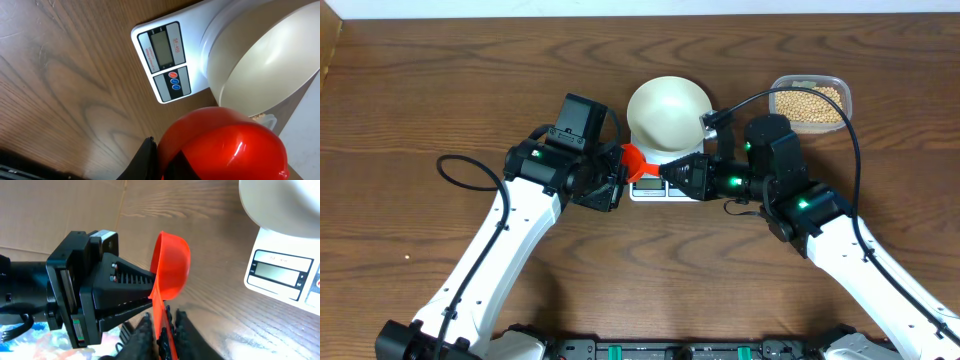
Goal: Scoop item into bowl and weigh 50g on scale
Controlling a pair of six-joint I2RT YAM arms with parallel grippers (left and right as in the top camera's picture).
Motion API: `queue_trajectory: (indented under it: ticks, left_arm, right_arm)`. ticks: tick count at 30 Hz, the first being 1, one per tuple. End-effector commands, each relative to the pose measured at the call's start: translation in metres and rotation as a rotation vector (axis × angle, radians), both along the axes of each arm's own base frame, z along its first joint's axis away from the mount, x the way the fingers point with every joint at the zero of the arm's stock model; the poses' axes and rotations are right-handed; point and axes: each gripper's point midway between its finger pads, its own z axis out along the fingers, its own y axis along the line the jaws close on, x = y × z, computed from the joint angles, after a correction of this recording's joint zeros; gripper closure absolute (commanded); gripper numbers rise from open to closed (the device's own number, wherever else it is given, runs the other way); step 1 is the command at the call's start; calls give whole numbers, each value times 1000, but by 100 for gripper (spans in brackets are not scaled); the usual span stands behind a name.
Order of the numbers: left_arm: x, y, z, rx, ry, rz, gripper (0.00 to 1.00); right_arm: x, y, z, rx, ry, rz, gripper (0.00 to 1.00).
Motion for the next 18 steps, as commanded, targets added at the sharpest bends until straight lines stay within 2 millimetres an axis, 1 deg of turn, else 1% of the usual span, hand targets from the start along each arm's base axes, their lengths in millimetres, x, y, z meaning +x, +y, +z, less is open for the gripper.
queue_trajectory:
  ticks: [1,3,12,13,15,18]
  left_arm:
    - [-1,-3,4,-16,1,3,93]
    - [-1,-3,4,-16,1,3,93]
    - [-2,-2,4,-14,2,1,93]
    - [-2,-2,4,-14,2,1,92]
    - [-3,-1,3,-10,9,1,87]
    - [-5,4,0,19,17,9,83]
  right_arm:
    - [-1,4,9,14,-17,16,93]
    - [-1,4,9,14,-17,16,99]
    - [0,4,9,11,-20,10,99]
    - [0,3,9,10,-21,9,99]
    - [0,3,8,8,-24,8,99]
    - [0,2,7,3,-17,8,99]
